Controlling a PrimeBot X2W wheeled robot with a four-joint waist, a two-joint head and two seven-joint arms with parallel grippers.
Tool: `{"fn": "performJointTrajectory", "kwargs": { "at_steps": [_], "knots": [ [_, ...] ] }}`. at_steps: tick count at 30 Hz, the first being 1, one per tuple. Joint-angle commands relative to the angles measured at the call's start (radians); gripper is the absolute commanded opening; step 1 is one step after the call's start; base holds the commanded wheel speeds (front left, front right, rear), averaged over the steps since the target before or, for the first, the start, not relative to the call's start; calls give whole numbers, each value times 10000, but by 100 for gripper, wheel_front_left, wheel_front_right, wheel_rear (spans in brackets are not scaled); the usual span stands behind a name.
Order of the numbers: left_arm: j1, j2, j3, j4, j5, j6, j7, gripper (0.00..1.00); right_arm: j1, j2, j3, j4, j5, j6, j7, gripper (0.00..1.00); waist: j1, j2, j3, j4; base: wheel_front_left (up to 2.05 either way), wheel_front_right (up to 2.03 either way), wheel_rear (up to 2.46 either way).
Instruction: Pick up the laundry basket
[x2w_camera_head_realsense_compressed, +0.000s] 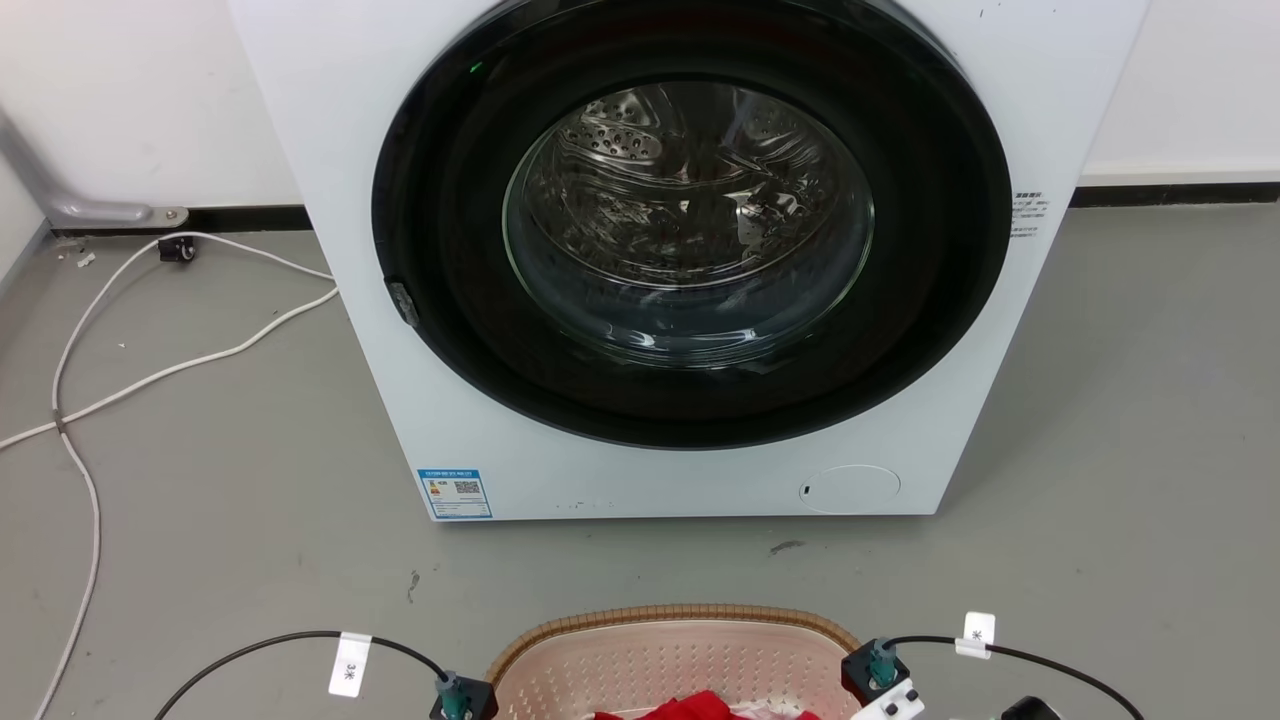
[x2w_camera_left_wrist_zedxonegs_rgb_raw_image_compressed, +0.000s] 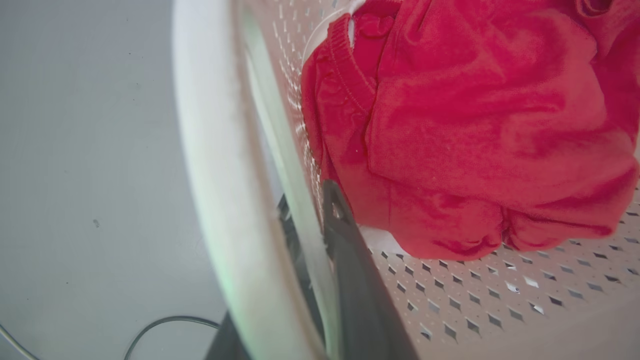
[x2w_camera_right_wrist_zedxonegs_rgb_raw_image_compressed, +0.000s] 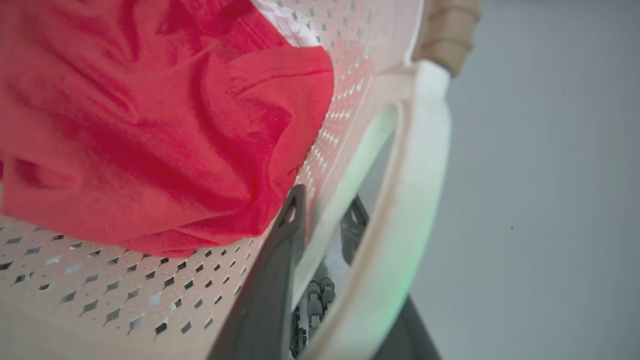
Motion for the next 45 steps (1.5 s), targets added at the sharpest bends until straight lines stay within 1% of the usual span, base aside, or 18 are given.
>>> {"fn": "performJointTrajectory", "kwargs": {
  "at_steps": [1,14,31,34,45],
  "knots": [
    [-236,-87,-92,-104,-1,-91,-112,0,10,88,160,-111,14,136,-6,0,1,-1,4,5,0,0,0],
    [-392,-34,-678,21,-595,-91,-308,0,-127,64,892,23,745,136,-71,0,1,-1,26,-6,0,0,0],
    [-542,-12,-1347,121,-1223,-92,-445,0,-269,52,1585,163,1460,136,-214,0,1,-1,71,-2,0,0,0],
    [-596,23,-1593,158,-1433,-92,-515,0,-348,78,1800,195,1707,136,-253,0,1,-1,110,-33,0,0,0],
    [-642,58,-1948,180,-1764,-92,-603,0,-351,101,2053,243,1985,136,-332,0,1,-1,141,-54,0,0,0]
  ]
}}
